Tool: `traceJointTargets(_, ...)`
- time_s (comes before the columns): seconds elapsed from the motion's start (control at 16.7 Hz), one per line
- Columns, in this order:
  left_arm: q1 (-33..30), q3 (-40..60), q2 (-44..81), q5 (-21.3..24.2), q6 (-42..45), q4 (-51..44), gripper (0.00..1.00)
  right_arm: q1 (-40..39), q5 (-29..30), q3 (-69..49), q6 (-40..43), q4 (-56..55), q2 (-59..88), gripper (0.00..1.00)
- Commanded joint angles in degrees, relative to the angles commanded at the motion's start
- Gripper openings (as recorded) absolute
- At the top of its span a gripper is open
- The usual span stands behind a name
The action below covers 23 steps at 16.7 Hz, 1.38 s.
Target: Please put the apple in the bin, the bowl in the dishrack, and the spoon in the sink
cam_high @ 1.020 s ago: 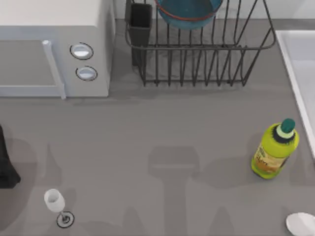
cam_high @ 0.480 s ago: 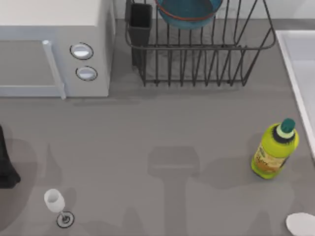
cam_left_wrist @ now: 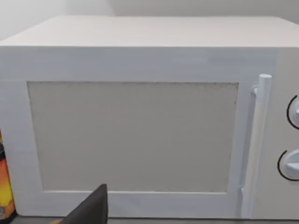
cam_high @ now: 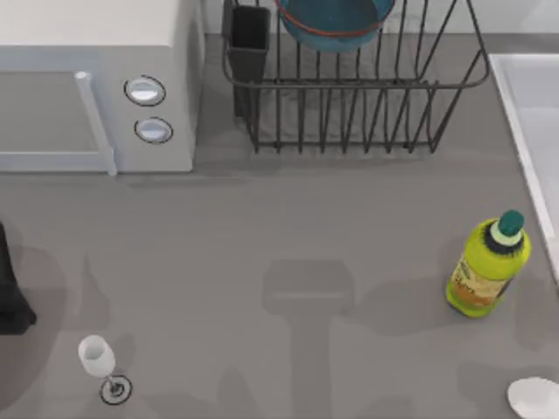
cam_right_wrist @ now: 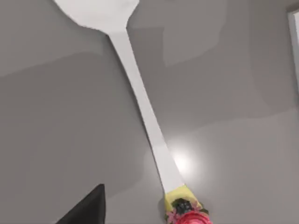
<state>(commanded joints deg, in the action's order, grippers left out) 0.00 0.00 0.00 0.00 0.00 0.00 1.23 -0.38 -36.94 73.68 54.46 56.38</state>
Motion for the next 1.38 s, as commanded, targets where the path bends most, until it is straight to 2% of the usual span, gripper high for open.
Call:
traceJointTargets(0.24,0.0,0.0,0.0,0.0,0.0,0.0,1.00,1.4,0.5,-6.0,15.5,6.5,11.6,1.00)
traceJointTargets(0.42,0.0,0.0,0.0,0.0,0.0,0.0,1.00,2.0,0.7,-8.0,20.8,8.0,15.8,1.00)
traceJointTargets(0.9,0.0,0.0,0.0,0.0,0.0,0.0,1.00,1.9,0.7,-6.7,21.2,5.8,17.2,1.00)
traceJointTargets(1.38,0.0,0.0,0.0,0.0,0.0,0.0,1.00,1.9,0.7,5.4,21.1,-17.5,27.7,1.00)
